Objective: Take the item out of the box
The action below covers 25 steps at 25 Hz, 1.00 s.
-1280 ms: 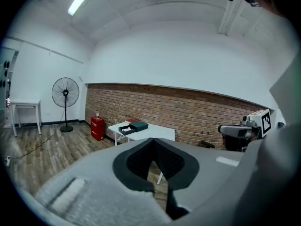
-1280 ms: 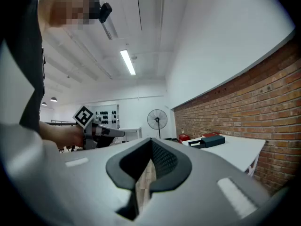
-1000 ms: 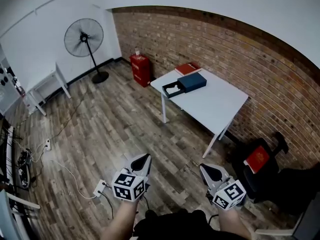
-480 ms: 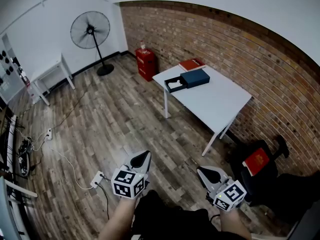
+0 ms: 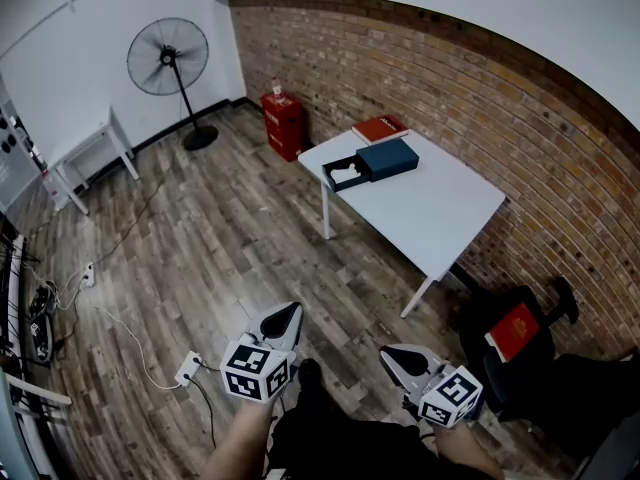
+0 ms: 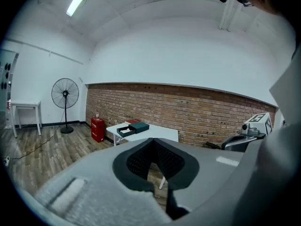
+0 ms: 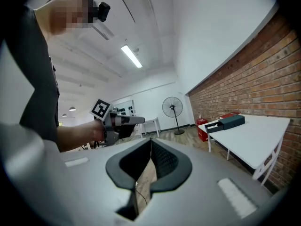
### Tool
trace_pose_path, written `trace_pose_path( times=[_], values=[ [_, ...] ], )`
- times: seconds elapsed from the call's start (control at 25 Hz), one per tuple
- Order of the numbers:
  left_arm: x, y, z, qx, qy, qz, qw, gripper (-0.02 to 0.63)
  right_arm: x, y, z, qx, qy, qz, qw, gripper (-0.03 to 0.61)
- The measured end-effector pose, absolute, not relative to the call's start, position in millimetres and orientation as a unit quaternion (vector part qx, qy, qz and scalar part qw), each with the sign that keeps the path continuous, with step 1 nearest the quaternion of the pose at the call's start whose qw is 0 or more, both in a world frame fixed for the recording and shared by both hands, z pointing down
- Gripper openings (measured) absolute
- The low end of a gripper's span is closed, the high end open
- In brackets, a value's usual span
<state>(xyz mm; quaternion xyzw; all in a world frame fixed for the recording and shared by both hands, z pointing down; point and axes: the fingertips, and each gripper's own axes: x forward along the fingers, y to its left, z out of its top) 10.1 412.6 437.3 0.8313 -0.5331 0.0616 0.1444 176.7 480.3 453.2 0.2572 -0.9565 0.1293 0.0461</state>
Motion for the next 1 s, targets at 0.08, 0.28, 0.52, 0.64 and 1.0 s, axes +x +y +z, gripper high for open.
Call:
trace_pose_path(
  times=[0.08, 0.28, 0.52, 0.64, 1.0],
  values=[
    [-0.7, 392.6, 438.3, 0.830, -0.535, 0.059, 0.145, 0.005, 172.6, 458.1, 454.1, 0.265, -0.954, 0.131, 0.048, 0.003],
    [-25.5, 331.6, 437.9, 0.830, -0.534, 0.060, 0.149, 0.005, 157.2, 394.1, 445.4, 0.285, -0.949, 0.124, 0.048, 0.002],
    [-46.9, 270.0, 434.3, 0.840, -0.517, 0.068, 0.149, 0.005, 134.3, 326.5, 447.3, 0.305, -0.941, 0.134, 0.053, 0.002],
    [-62.5, 245.3, 442.1, 0.841, -0.513, 0.072, 0.160, 0.005, 120.6, 300.5, 453.0, 0.313, -0.937, 0.142, 0.058, 0.002],
    [-109.5, 193.3, 450.6, 0.848, -0.497, 0.084, 0.166, 0.005, 72.5, 228.7, 451.8, 0.331, -0.931, 0.141, 0.068, 0.002]
  ],
)
